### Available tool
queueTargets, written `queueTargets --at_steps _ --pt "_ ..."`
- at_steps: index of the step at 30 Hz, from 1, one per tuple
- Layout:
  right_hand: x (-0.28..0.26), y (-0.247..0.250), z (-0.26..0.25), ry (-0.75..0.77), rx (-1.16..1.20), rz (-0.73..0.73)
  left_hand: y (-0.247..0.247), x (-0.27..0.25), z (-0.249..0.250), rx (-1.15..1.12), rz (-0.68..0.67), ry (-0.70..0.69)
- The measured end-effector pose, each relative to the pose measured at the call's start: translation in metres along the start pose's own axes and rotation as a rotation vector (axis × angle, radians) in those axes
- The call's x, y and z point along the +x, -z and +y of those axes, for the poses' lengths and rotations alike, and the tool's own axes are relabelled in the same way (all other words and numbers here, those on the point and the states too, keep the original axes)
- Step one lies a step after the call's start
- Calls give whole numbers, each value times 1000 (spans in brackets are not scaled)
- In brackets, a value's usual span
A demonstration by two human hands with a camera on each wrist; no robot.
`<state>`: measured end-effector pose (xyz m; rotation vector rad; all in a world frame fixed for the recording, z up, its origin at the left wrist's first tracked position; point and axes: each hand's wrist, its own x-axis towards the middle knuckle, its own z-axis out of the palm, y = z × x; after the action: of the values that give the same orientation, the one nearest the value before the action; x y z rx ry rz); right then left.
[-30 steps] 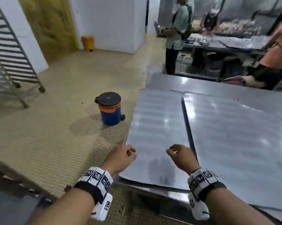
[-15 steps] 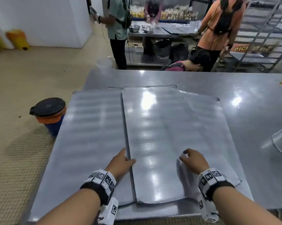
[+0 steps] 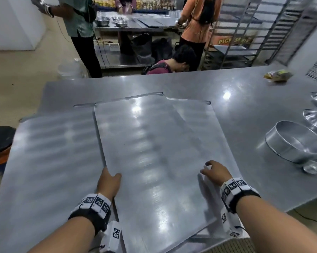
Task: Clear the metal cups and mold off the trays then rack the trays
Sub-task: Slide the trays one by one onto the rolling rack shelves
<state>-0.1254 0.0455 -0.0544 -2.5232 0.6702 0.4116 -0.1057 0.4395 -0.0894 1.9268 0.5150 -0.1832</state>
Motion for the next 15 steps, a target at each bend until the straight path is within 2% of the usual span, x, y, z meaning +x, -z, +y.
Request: queueTargets --at_steps 9,15 --pt "67 29 -7 33 39 -11 -5 16 0 -15 59 54" --pt "106 38 -27 149 135 -93 -25 2 9 -129 258 79"
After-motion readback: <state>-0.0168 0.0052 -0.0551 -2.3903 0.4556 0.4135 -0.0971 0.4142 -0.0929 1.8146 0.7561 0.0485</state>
